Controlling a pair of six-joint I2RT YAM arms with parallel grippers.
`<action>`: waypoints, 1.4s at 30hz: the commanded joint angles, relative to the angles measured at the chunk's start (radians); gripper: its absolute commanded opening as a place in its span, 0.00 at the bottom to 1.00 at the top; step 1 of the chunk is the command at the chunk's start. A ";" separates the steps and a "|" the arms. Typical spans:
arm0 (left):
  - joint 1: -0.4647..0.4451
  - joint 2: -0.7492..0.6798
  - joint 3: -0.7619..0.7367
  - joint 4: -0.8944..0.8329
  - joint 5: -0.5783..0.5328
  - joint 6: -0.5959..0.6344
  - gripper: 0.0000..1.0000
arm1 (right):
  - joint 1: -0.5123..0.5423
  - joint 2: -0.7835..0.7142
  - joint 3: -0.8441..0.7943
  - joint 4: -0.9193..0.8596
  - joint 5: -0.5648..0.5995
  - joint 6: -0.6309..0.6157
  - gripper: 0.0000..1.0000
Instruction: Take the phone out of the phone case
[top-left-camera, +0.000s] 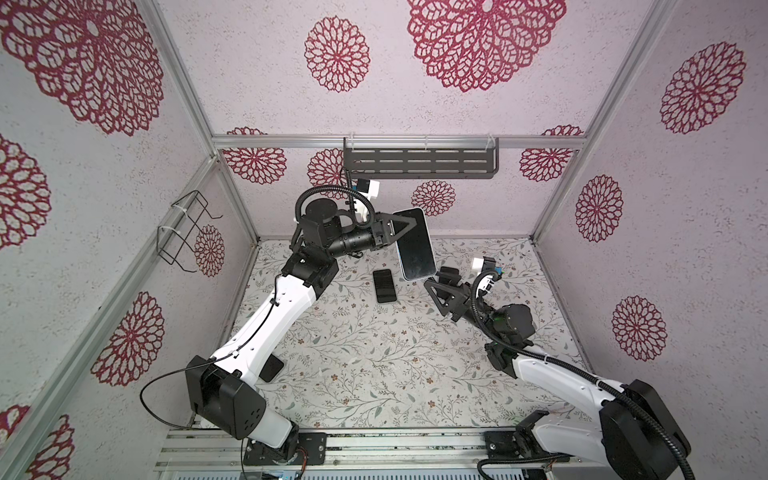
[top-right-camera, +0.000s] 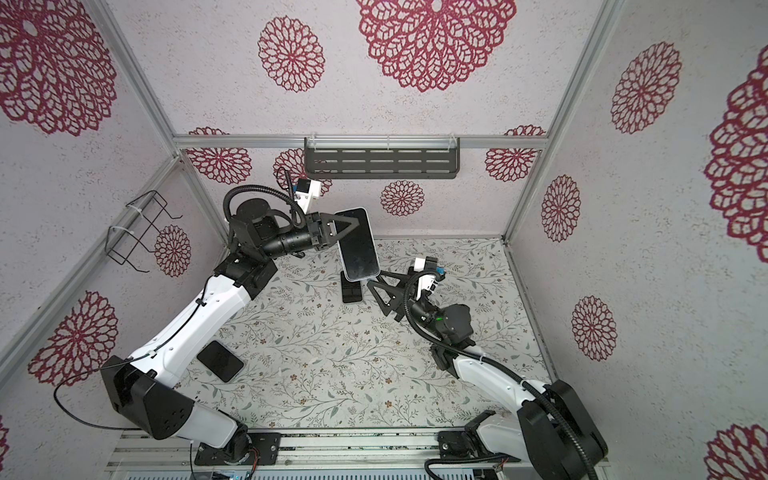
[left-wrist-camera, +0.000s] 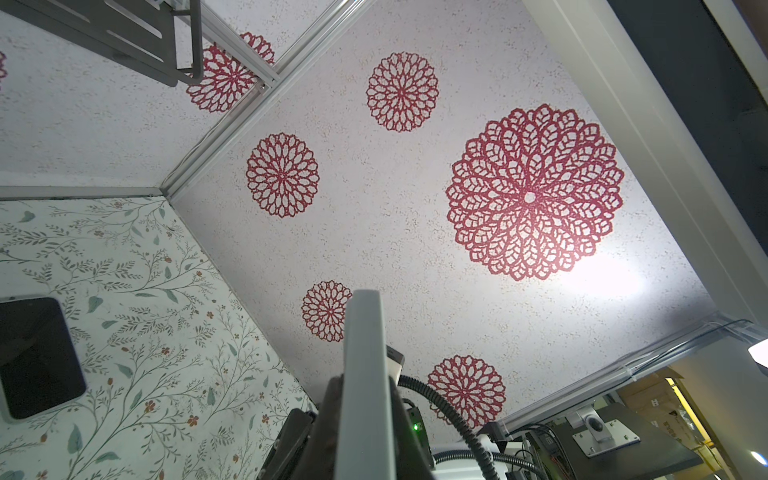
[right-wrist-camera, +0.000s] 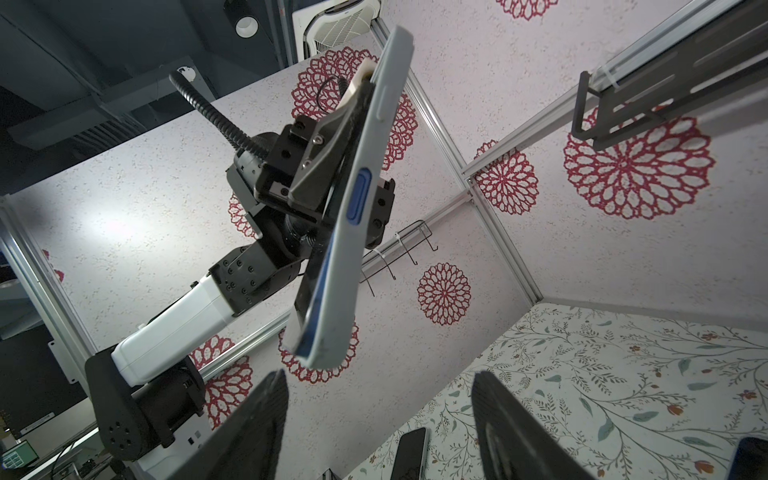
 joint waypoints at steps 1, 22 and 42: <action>0.000 -0.042 -0.005 0.066 0.006 -0.005 0.00 | -0.001 -0.004 0.029 0.077 -0.010 0.018 0.73; -0.011 -0.046 -0.015 0.075 0.015 -0.004 0.00 | -0.013 0.040 0.038 0.130 0.002 0.053 0.72; -0.027 -0.056 -0.022 0.084 0.025 -0.003 0.00 | -0.033 0.091 0.038 0.185 0.013 0.098 0.71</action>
